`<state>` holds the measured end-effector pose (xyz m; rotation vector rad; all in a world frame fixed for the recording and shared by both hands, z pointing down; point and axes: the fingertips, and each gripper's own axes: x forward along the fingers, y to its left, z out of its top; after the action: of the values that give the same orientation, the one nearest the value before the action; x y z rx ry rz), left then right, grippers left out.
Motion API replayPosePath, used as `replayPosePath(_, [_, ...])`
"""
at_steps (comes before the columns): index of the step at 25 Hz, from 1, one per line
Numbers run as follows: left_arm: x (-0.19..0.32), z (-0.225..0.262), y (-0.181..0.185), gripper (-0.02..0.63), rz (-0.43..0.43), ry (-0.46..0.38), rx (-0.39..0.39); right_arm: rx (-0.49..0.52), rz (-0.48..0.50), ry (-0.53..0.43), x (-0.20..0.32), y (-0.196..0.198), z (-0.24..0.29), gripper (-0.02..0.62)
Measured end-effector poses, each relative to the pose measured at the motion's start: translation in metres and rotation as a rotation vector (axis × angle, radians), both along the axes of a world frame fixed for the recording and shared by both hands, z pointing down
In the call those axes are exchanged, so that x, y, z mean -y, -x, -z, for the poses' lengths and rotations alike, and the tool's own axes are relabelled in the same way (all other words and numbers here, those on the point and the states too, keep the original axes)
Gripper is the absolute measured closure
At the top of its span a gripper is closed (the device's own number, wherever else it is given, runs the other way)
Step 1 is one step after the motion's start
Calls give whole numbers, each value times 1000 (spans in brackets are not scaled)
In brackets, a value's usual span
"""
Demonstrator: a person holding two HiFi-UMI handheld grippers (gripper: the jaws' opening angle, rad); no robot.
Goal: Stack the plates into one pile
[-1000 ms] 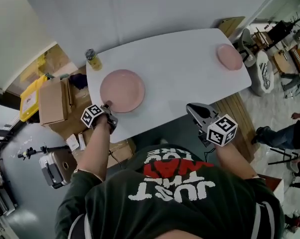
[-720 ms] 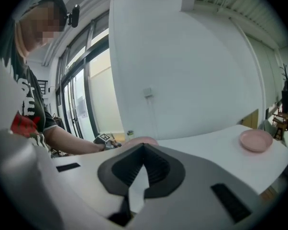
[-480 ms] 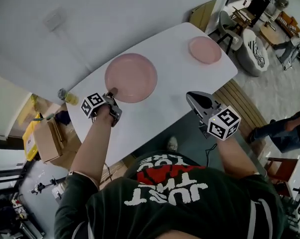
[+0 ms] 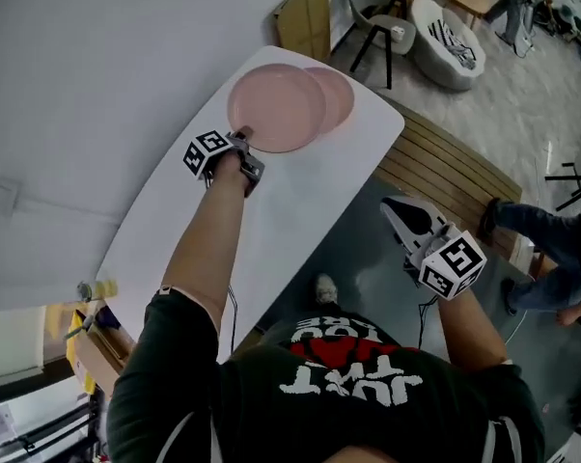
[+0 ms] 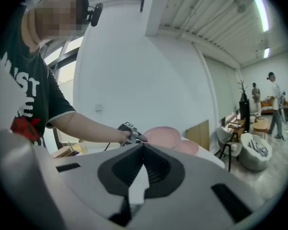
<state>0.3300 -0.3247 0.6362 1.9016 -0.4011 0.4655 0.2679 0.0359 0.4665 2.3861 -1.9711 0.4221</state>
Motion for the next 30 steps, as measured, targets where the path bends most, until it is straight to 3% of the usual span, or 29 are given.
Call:
replayPosePath(5, [-29, -30, -79, 526, -24, 24, 59, 67, -144, 44, -68, -36, -26, 591])
replayPosePath(12, [-41, -68, -117, 524, -51, 44, 126, 135, -237, 87, -112, -39, -57, 591])
replayPosePath(15, [-54, -74, -122, 499, -213, -84, 201, 144, -237, 91, -116, -41, -65, 591])
replayPosePath(17, [-69, -69, -122, 415, -383, -186, 263, 143, -227, 89, -114, -41, -63, 591])
replayPosePath(19, [-82, -62, -118, 302, -512, -237, 298, 136, -208, 84, -109, -40, -57, 591])
replayPosePath(22, [-79, -49, -103, 270, -556, -309, 302, 125, -174, 72, -100, -43, -50, 591])
replayPosePath(24, [-73, -32, -90, 272, -520, -333, 240, 119, -158, 64, -93, -48, -49, 591])
replayPosePath(26, [-74, -1, -74, 273, -499, -348, 97, 110, -135, 55, -80, -55, -44, 591])
replayPosePath(30, [-102, 66, 0, 288, -607, -431, -207, 80, -56, 49, -33, -56, -27, 591])
